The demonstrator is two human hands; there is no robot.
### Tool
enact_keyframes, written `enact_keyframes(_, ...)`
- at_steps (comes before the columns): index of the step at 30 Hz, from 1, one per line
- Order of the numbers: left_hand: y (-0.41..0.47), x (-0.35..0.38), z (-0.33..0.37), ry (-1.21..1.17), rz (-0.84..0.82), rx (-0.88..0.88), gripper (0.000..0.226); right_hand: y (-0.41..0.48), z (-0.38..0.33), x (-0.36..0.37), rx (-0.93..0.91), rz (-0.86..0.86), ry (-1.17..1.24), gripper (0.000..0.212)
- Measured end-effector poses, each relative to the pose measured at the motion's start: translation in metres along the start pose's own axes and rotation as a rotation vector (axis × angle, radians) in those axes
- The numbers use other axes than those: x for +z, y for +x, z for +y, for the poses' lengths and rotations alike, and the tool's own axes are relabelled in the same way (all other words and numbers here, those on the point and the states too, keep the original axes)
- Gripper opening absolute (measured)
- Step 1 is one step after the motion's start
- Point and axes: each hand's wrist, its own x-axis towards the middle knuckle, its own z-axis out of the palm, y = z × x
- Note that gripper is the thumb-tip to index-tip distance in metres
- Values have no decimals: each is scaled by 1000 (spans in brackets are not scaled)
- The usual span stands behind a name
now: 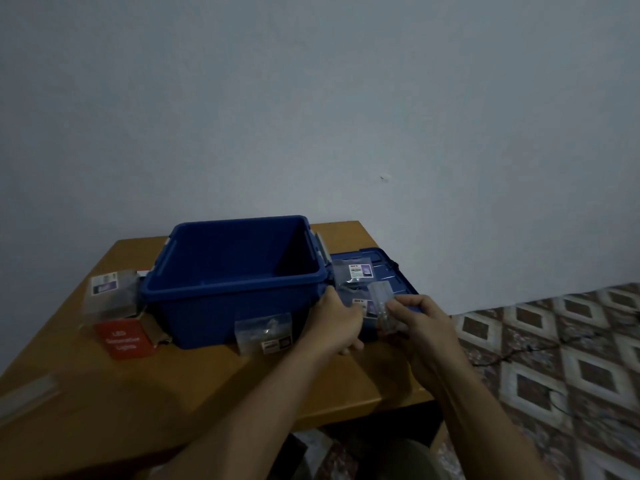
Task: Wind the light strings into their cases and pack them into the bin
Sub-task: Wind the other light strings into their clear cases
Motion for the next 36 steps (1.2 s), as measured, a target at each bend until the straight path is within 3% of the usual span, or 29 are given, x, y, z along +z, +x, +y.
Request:
enact_keyframes(7,-9,5,-10,29,66,167,52,-13,1,-10,-73,9,35,13)
enact_keyframes(12,-36,0,-26,47,336,391,47,-29,2,-14,-117,-55,90,22)
enact_keyframes(17,-58,-19,-52,-27,478,399,20,-44,9,1,-129,-221,67,25)
enact_keyframes(22,-73,-49,-88,-125,506,244,13,-55,27,22,-112,-373,-77,9)
enact_keyframes(26,-79,-69,-114,-126,529,209,13,-63,40,41,-140,-455,-208,9)
enact_keyframes(32,-88,-95,-148,1,377,262,43,-65,47,56,-213,-568,-371,12)
enact_keyframes(36,-83,-110,-162,152,325,316,47,-64,47,62,-240,-589,-424,14)
